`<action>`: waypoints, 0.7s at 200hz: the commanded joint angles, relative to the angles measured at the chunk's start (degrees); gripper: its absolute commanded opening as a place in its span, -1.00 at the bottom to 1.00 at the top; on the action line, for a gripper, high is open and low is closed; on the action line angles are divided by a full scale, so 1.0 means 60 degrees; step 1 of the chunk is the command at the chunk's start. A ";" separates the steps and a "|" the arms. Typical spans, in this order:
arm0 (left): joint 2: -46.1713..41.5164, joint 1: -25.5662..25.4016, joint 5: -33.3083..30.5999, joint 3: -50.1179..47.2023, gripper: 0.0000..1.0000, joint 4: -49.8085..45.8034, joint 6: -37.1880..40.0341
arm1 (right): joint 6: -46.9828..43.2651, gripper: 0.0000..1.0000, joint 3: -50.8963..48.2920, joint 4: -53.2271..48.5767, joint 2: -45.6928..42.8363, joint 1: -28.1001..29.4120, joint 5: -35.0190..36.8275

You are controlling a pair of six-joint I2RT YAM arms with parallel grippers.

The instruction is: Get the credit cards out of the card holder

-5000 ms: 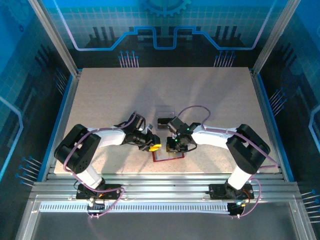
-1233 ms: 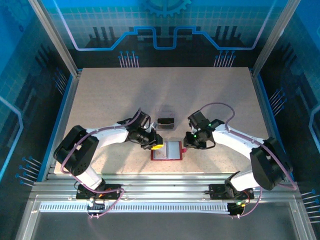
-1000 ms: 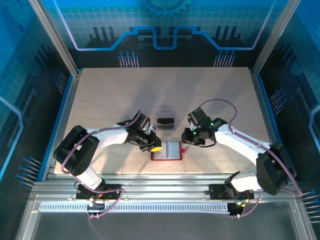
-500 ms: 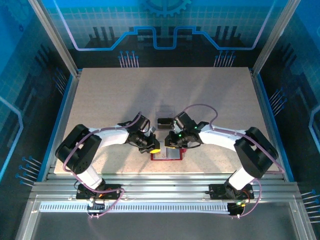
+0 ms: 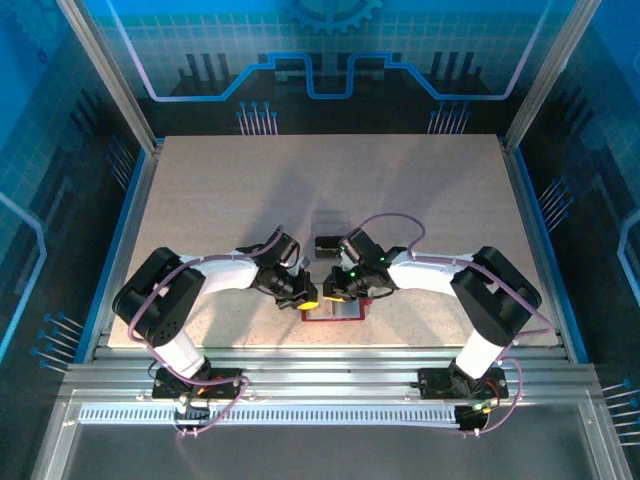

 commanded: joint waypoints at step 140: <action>0.0038 0.0055 -0.0224 -0.0004 -0.79 -0.0414 0.0202 | -0.0313 -0.57 0.0167 -0.0646 0.0417 0.0113 0.0280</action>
